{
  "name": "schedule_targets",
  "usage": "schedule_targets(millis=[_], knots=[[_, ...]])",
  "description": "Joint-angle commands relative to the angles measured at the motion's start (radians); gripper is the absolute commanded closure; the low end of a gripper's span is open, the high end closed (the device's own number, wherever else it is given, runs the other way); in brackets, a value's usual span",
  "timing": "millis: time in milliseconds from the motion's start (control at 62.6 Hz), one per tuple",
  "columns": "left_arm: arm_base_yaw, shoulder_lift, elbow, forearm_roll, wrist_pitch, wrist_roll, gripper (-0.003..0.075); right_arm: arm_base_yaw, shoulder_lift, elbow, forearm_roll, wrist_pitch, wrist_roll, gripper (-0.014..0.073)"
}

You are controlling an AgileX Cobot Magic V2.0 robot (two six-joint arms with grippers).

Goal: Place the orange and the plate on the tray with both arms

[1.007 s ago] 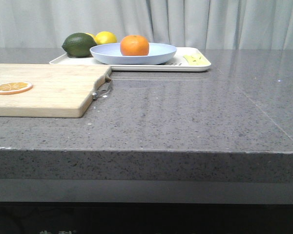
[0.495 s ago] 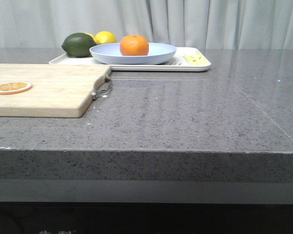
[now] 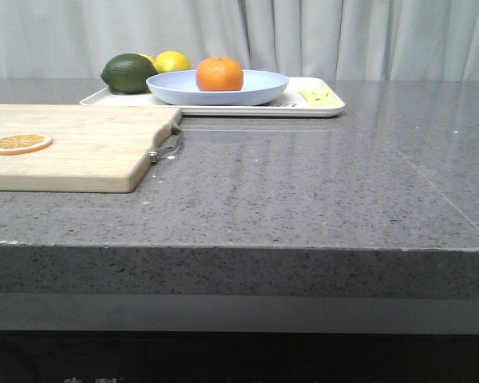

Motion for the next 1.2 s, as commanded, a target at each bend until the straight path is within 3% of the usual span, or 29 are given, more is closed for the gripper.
schedule_targets(millis=[0, 256, 639, 1183], knots=[[0.002, -0.020, 0.005, -0.007, -0.084, -0.006, 0.0738, -0.003, 0.007, -0.028, -0.015, -0.085, -0.006, 0.0654], [0.002, -0.020, 0.005, -0.007, -0.084, -0.006, 0.0738, -0.003, -0.025, 0.036, -0.006, -0.161, -0.019, 0.0654], [0.002, -0.020, 0.005, -0.007, -0.084, -0.006, 0.0738, 0.052, -0.322, 0.351, 0.246, -0.224, -0.105, 0.0654], [0.002, -0.020, 0.005, -0.007, -0.083, -0.006, 0.0738, 0.052, -0.310, 0.349, 0.251, -0.176, -0.106, 0.0654]])
